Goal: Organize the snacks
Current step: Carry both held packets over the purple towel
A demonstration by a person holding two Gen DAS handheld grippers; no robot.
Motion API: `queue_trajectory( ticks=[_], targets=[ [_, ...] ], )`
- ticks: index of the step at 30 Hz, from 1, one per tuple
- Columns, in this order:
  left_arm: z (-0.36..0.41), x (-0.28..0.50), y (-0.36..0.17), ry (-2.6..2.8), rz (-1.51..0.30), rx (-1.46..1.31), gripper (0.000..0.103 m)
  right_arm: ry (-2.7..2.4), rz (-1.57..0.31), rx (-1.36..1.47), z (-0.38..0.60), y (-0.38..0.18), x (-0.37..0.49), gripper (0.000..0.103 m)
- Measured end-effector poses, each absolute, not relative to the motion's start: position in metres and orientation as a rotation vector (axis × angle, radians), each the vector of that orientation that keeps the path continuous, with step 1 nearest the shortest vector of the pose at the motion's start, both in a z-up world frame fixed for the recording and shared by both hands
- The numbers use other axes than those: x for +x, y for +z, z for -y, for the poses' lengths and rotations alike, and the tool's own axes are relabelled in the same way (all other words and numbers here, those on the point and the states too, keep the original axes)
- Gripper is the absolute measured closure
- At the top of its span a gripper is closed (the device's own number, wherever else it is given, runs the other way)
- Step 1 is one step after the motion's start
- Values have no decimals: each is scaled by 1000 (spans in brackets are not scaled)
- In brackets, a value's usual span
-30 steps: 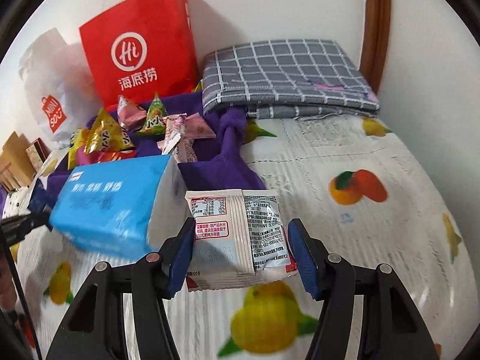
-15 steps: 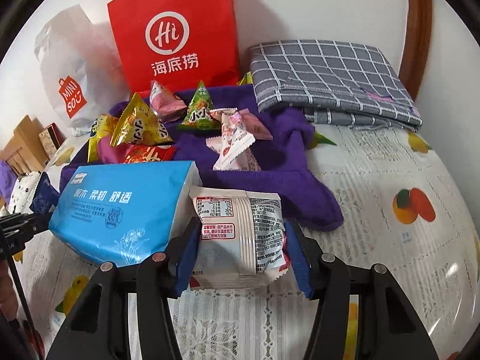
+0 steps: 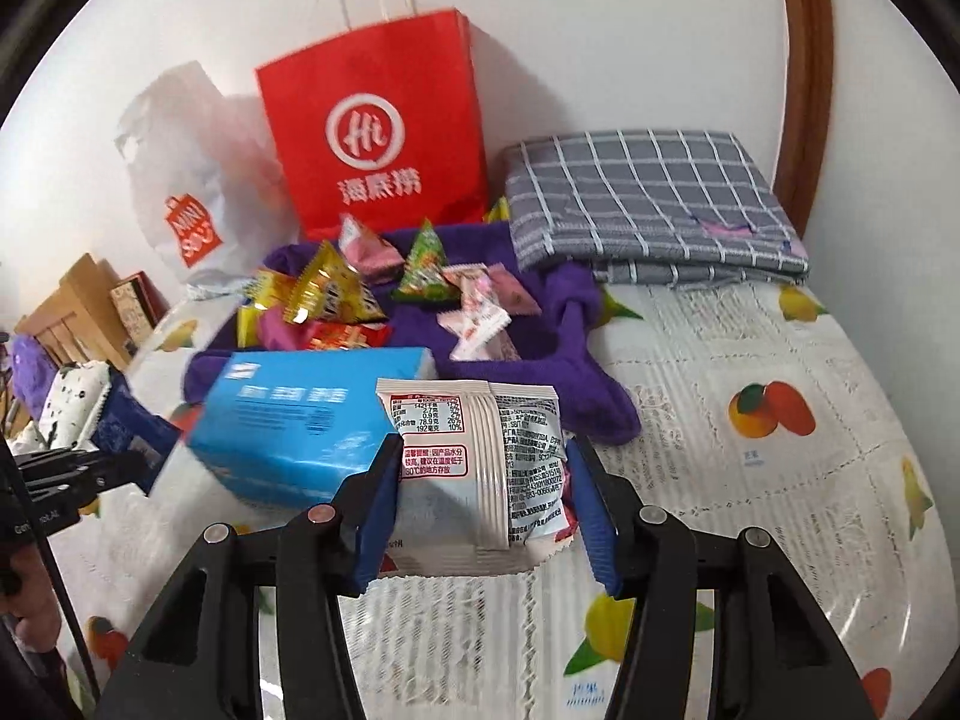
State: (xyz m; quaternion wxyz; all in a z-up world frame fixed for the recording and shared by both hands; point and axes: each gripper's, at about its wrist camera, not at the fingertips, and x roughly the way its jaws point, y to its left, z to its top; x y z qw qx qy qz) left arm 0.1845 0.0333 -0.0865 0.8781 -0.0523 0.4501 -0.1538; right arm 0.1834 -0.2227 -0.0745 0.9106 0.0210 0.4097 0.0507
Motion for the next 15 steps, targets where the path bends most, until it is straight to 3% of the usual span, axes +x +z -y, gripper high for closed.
queue_trajectory(
  ticks=[15],
  targets=[
    [-12, 225, -28, -340, -889, -119, 89, 228, -752, -11, 184, -15, 203, 50]
  ],
)
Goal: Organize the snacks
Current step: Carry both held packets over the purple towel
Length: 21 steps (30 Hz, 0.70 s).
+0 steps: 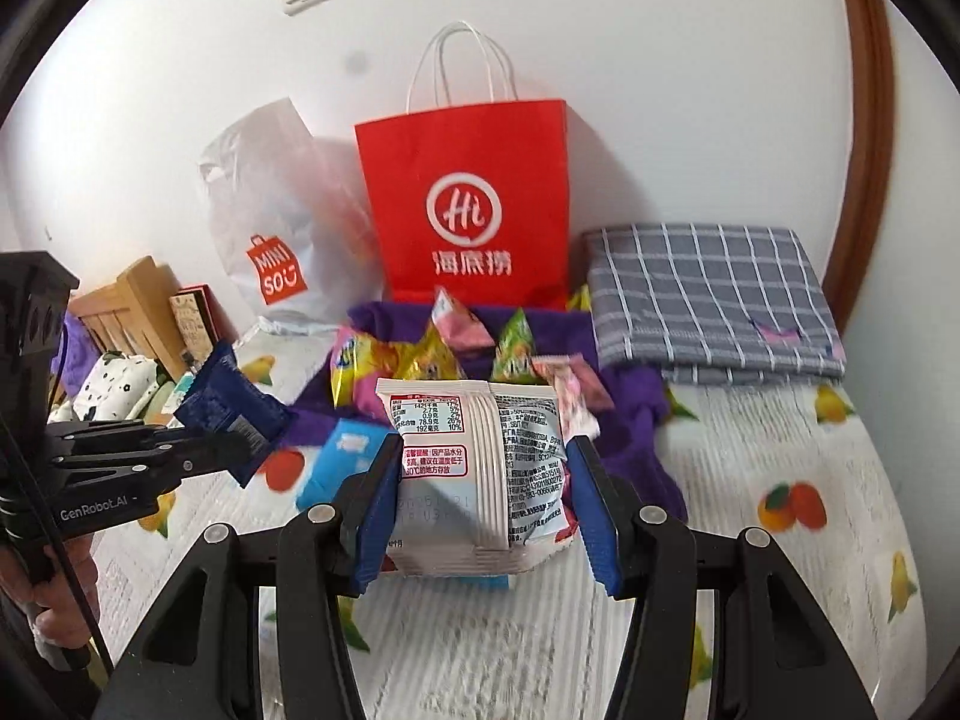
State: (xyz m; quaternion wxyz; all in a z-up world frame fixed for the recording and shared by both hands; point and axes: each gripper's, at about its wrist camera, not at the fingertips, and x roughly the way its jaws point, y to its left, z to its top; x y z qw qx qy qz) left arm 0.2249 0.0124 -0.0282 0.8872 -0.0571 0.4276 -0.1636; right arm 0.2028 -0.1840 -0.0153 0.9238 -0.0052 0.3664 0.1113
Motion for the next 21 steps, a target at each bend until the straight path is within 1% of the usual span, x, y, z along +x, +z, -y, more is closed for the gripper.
queue_trajectory(
  ticks=[8, 12, 15, 21],
  targets=[
    [-9, 259, -16, -334, -881, -110, 89, 237, -741, -17, 180, -2, 245, 50],
    [-9, 281, -23, -308, -904, -112, 89, 231, -735, -35, 178, -1, 265, 50],
    [-11, 301, -38, -288, -942, -123, 89, 220, -762, -46, 178, -13, 283, 50],
    [-10, 339, -68, -246, -1007, -146, 89, 226, -873, -44, 175, -62, 321, 50]
  ],
)
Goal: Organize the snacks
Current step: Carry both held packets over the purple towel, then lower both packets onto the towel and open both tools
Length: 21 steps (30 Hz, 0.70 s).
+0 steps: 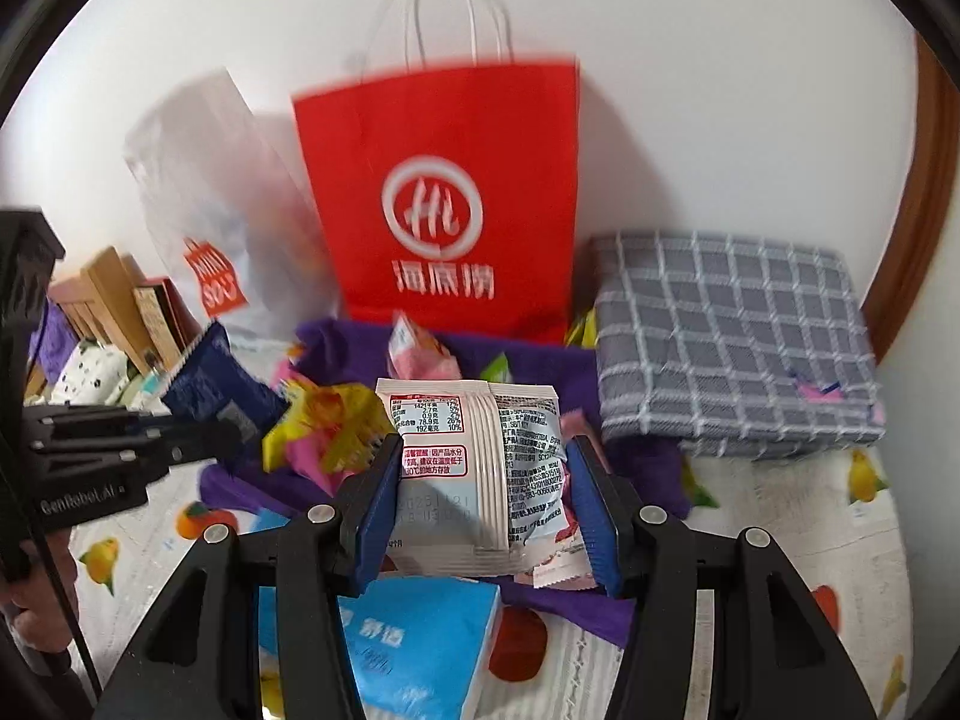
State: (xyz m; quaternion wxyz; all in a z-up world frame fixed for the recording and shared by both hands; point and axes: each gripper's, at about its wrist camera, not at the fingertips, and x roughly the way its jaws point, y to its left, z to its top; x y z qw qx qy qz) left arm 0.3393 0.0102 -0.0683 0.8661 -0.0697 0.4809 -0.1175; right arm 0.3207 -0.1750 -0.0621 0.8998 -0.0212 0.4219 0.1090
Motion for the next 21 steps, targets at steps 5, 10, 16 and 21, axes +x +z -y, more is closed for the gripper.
queue_trajectory(
  ticks=[5, 10, 16, 21],
  targets=[
    [-3, 359, -87, -204, -1048, -102, 89, 225, -926, -62, 169, -91, 341, 49],
    [-3, 370, -97, -198, -1080, -110, 89, 212, -963, -79, 165, -109, 356, 49],
    [-1, 373, -98, -197, -1072, -90, 70, 203, -999, -87, 164, -123, 365, 46],
    [-1, 367, -87, -165, -1034, -56, 45, 193, -998, -55, 167, -120, 364, 35]
  ],
)
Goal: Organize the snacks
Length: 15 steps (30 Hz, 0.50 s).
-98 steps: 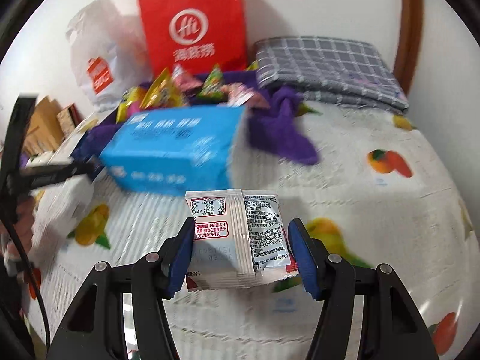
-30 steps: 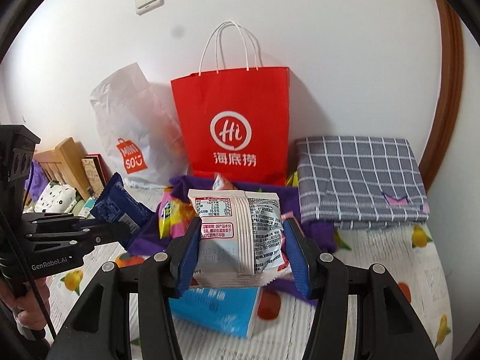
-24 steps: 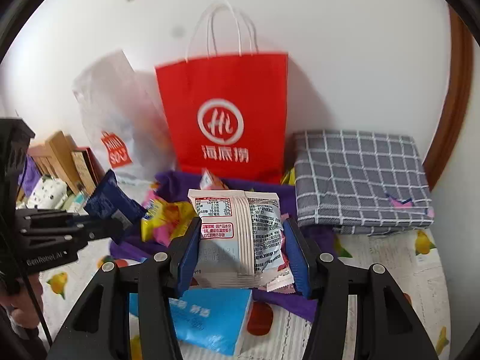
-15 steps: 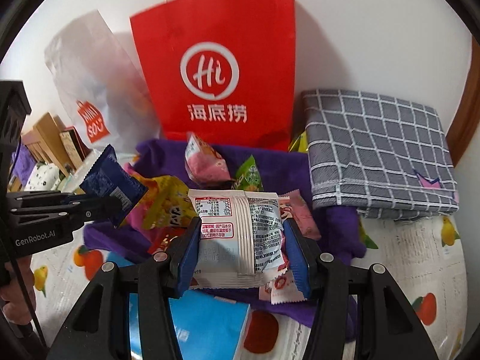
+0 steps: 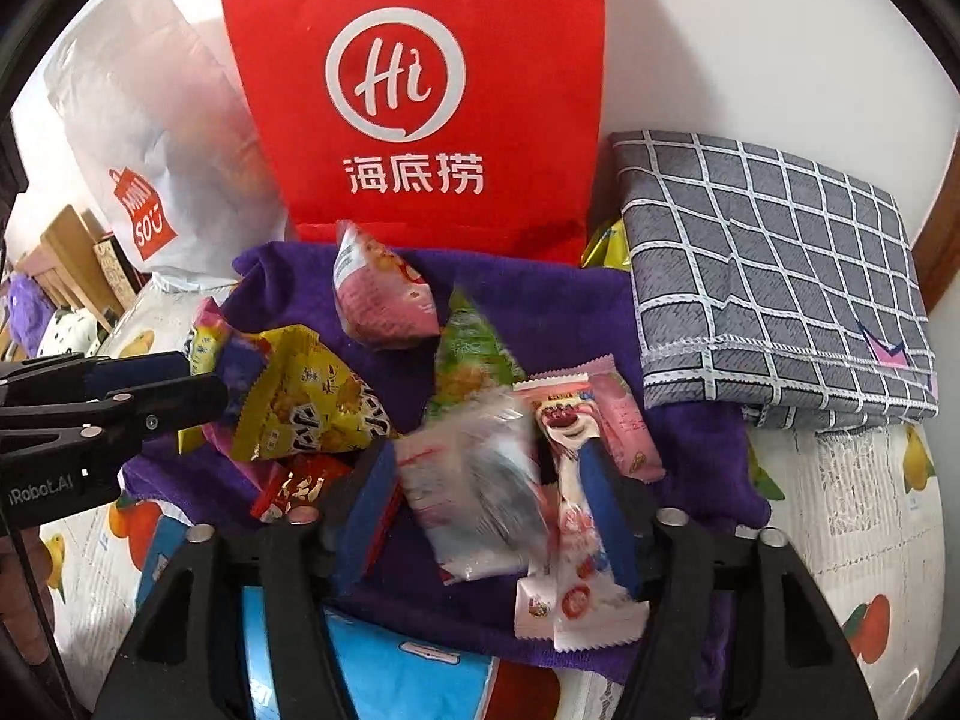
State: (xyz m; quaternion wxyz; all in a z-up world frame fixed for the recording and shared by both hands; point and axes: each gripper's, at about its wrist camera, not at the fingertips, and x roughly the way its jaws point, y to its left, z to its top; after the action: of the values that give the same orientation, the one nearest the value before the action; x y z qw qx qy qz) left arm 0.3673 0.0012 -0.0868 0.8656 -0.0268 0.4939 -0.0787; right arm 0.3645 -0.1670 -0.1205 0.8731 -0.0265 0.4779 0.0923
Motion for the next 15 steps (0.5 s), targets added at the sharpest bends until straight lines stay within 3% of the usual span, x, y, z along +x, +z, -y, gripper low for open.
queue_trajectory(
  ticks=[15],
  targets=[
    [-4, 273, -21, -155, -885, -46, 35, 123, -882, -9, 178, -36, 277, 30]
  ],
)
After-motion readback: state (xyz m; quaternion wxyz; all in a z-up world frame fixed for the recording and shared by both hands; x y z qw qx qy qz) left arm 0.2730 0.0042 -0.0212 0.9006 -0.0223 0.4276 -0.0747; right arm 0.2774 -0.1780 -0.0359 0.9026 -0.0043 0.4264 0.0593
